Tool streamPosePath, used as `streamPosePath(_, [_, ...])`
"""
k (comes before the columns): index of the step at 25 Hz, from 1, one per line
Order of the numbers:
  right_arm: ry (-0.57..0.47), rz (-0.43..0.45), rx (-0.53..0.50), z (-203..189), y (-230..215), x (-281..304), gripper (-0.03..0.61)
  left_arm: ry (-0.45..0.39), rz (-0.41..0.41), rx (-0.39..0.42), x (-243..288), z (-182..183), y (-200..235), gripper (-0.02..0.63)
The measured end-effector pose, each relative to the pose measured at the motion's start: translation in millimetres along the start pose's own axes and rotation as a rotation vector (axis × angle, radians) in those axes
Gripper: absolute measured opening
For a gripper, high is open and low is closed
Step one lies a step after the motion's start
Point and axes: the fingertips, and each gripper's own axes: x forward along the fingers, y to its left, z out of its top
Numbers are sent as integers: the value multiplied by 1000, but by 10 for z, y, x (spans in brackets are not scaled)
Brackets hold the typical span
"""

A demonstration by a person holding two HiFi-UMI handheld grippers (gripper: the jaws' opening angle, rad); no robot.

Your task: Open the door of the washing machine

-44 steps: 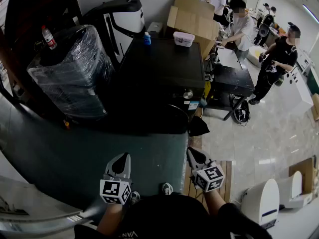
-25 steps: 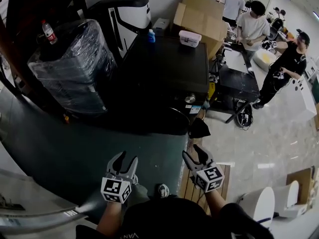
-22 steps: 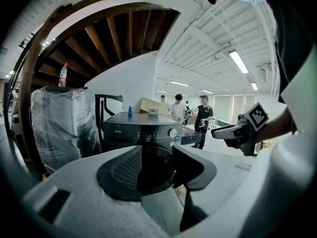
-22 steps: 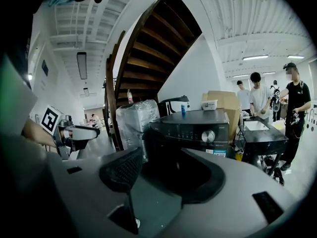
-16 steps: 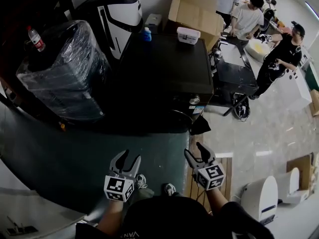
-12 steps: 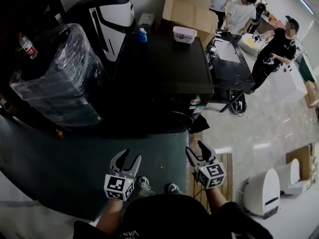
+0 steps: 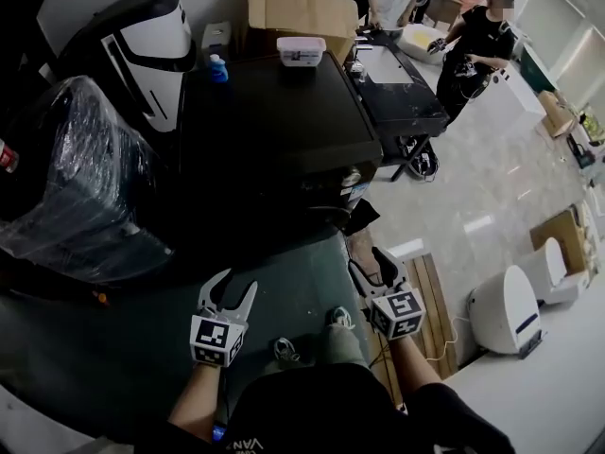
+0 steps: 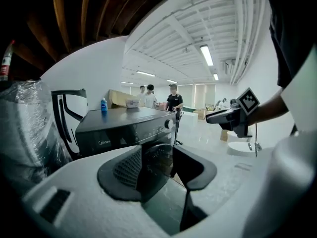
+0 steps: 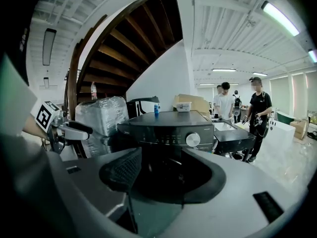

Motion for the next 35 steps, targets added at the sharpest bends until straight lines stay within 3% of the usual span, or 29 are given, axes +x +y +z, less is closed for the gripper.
streamPosePath(8, [95, 20, -42, -261, -383, 450, 242, 71, 10, 96, 684, -84, 209, 189])
streamPosePath(25, [260, 205, -115, -944, -1211, 1577, 252, 235, 6, 206, 2093, -339, 138, 181])
streamPosePath(35, [383, 332, -329, -1476, -1304, 2135, 252, 378, 4, 386, 2584, -615, 122, 198])
